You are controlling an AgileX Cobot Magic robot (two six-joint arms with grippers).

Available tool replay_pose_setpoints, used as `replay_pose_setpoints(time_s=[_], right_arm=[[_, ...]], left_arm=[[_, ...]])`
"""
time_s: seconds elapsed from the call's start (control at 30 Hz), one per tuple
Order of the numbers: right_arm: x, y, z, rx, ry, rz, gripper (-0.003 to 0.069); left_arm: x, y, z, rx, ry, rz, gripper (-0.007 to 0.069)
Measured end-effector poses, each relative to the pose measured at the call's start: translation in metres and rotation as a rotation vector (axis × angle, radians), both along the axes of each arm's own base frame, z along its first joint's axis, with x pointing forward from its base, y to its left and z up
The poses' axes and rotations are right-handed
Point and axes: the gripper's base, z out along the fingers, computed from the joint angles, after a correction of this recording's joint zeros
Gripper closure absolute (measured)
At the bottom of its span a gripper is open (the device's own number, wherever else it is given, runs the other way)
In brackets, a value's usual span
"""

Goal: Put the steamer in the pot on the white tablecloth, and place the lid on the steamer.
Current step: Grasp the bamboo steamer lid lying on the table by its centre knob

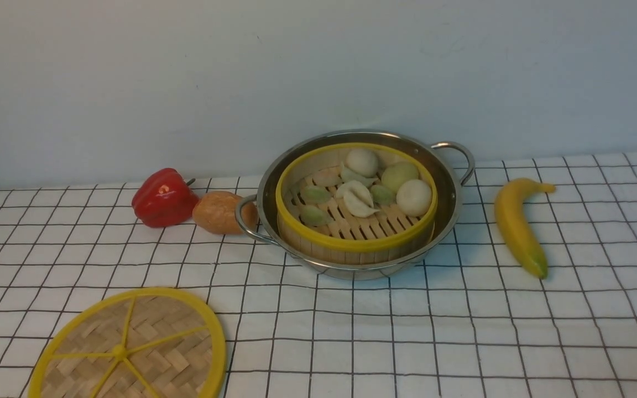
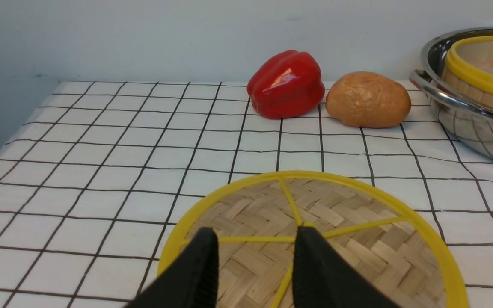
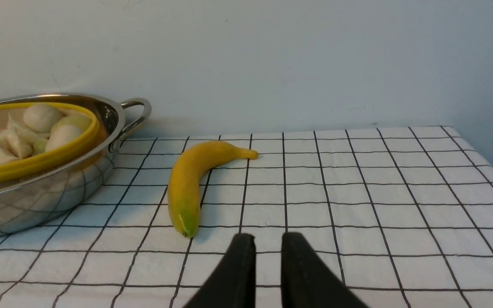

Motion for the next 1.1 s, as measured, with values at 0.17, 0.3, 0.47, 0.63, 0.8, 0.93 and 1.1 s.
replay_pose_setpoints(time_s=[0.17, 0.3, 0.47, 0.63, 0.8, 0.93, 1.1], right_arm=[[0.000, 0.001, 0.000, 0.000, -0.001, 0.010, 0.0518], [0.000, 0.001, 0.000, 0.032, -0.006, 0.012, 0.0499], [0.000, 0.001, 0.000, 0.039, -0.006, 0.013, 0.0488], [0.000, 0.001, 0.000, 0.039, -0.006, 0.013, 0.0475], [0.000, 0.001, 0.000, 0.039, -0.006, 0.013, 0.0465], [0.000, 0.001, 0.000, 0.039, -0.006, 0.013, 0.0457], [0.000, 0.001, 0.000, 0.039, -0.006, 0.013, 0.0447]], left_arm=[[0.000, 0.000, 0.000, 0.000, -0.001, 0.000, 0.0382], [0.000, 0.000, 0.000, 0.000, -0.001, 0.000, 0.0382], [0.000, 0.000, 0.000, 0.000, -0.001, 0.000, 0.0382], [0.000, 0.000, 0.000, 0.000, -0.001, 0.000, 0.0382], [0.001, -0.001, 0.002, -0.063, -0.032, 0.001, 0.0382], [0.002, -0.004, 0.011, -0.245, -0.129, 0.006, 0.0382], [0.003, -0.005, 0.020, -0.532, -0.239, 0.023, 0.0382]])
